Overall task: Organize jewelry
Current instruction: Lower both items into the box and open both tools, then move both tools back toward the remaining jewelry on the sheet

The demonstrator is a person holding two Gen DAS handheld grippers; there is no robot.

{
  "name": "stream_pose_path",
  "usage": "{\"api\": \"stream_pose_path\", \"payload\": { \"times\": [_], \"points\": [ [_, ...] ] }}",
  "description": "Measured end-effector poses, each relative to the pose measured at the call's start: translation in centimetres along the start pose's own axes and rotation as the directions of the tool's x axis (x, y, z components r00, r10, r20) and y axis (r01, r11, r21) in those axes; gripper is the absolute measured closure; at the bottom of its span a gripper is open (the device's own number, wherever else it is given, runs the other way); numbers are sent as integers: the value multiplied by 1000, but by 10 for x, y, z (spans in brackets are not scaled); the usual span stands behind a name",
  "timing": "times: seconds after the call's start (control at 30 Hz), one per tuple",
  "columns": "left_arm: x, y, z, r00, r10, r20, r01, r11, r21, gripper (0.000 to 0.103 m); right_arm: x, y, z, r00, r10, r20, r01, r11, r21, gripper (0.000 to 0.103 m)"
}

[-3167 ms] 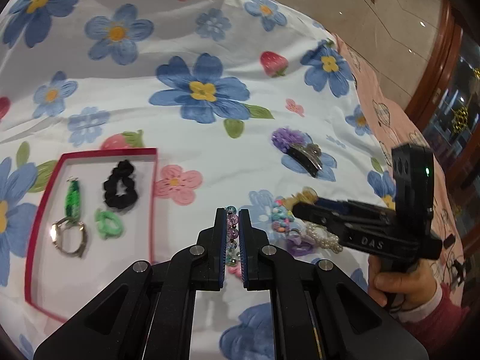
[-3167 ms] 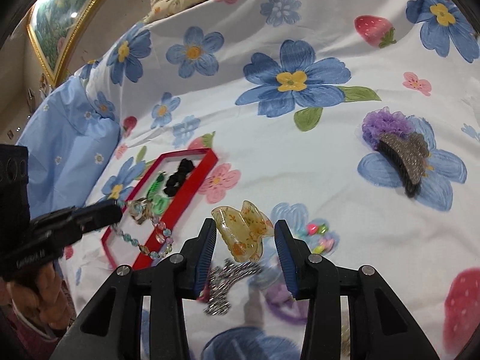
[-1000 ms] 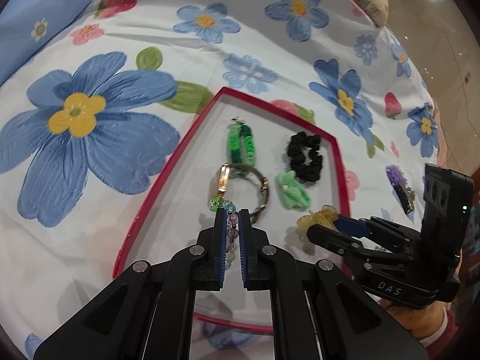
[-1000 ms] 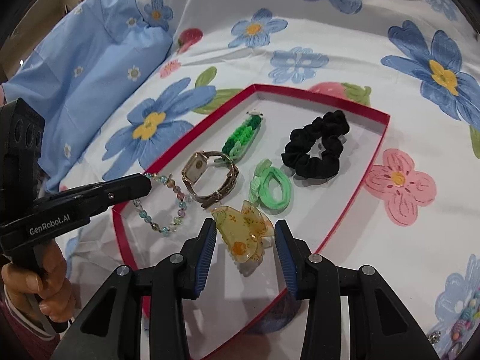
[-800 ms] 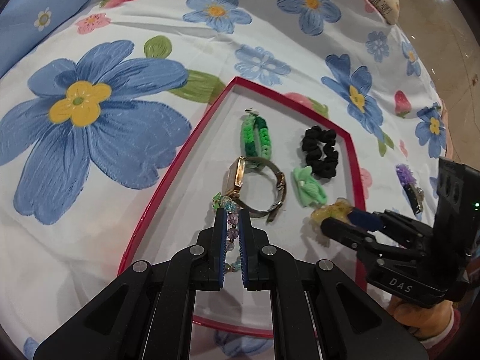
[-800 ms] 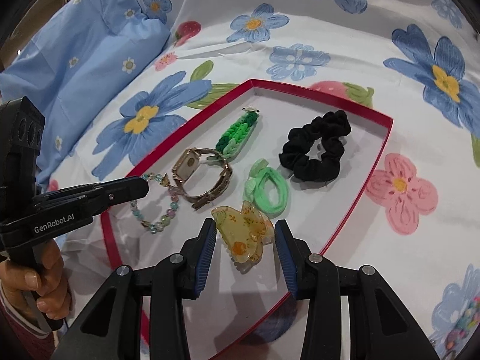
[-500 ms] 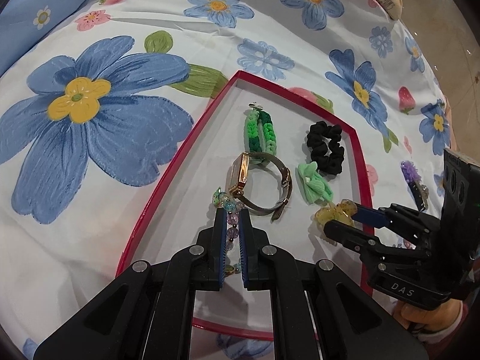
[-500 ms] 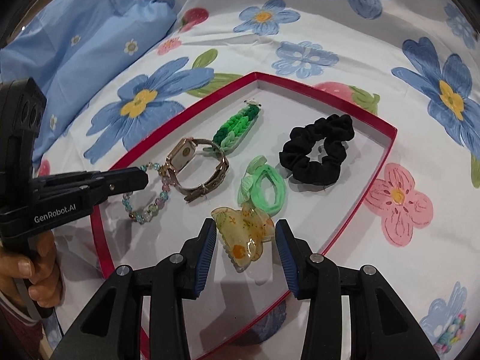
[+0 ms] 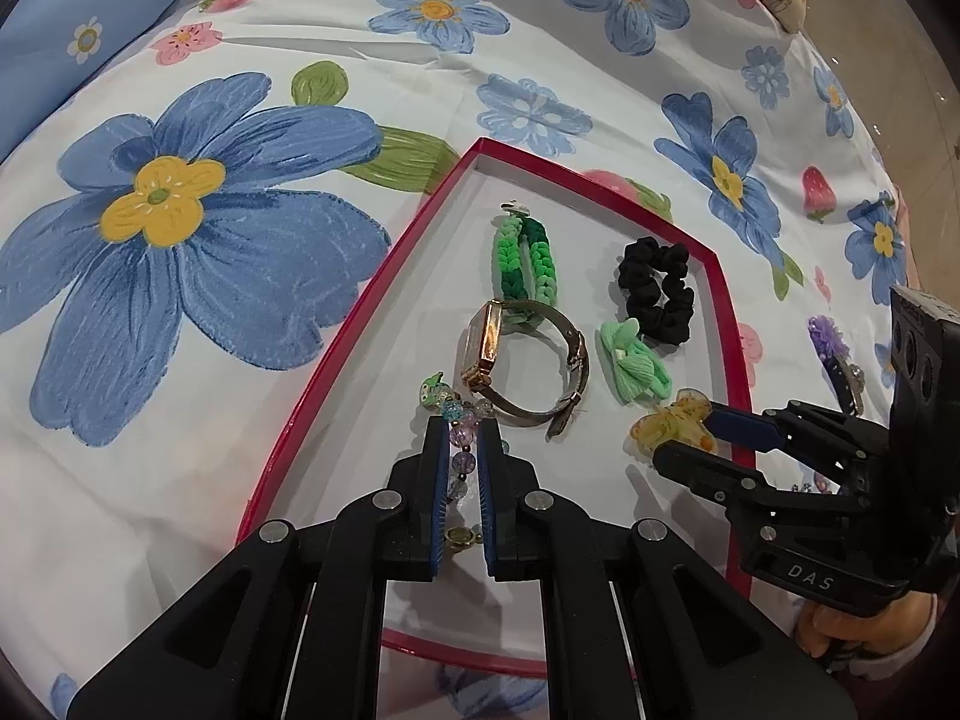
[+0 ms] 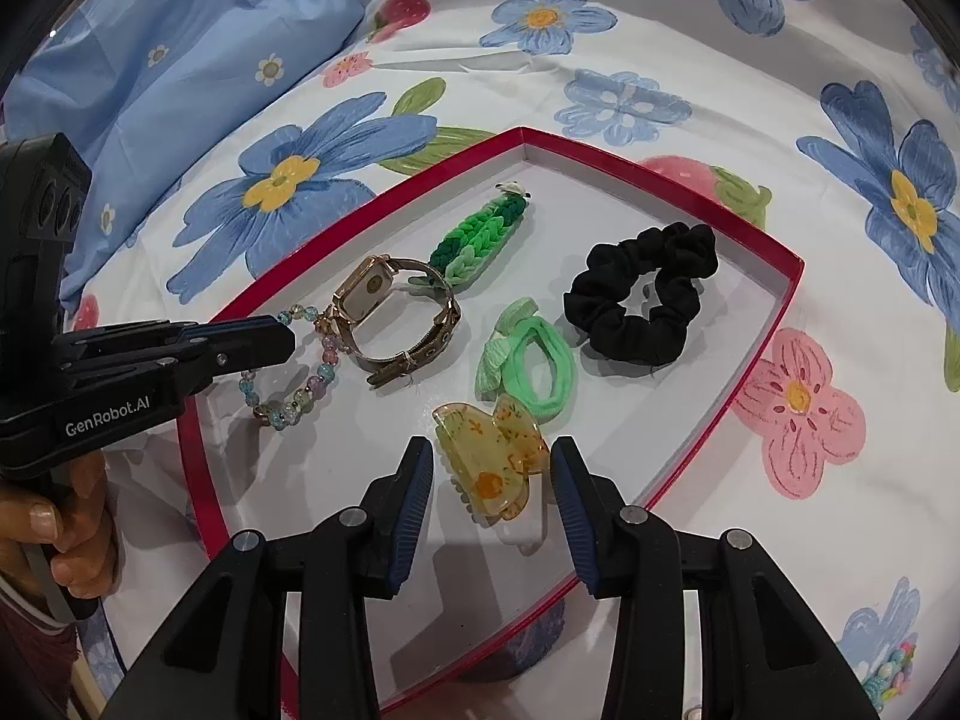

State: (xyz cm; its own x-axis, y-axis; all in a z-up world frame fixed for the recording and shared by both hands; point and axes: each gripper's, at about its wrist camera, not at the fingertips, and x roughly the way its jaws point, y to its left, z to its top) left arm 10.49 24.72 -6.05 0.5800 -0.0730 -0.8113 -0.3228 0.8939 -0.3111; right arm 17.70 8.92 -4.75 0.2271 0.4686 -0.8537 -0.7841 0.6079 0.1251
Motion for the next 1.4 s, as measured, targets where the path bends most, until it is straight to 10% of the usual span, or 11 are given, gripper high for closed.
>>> {"api": "stream_pose_path", "payload": {
  "times": [0.43,1.4],
  "points": [
    [-25,-4,-4,999,18,35,-17,1000,-24,59,-34,-12,-13,995,63,79,-71,992,101,54],
    [-65,-132,-65,992,-122,12,118,975,188,46,-172,-107,-177,957,-95,275,-51,876,480,49]
  ]
}}
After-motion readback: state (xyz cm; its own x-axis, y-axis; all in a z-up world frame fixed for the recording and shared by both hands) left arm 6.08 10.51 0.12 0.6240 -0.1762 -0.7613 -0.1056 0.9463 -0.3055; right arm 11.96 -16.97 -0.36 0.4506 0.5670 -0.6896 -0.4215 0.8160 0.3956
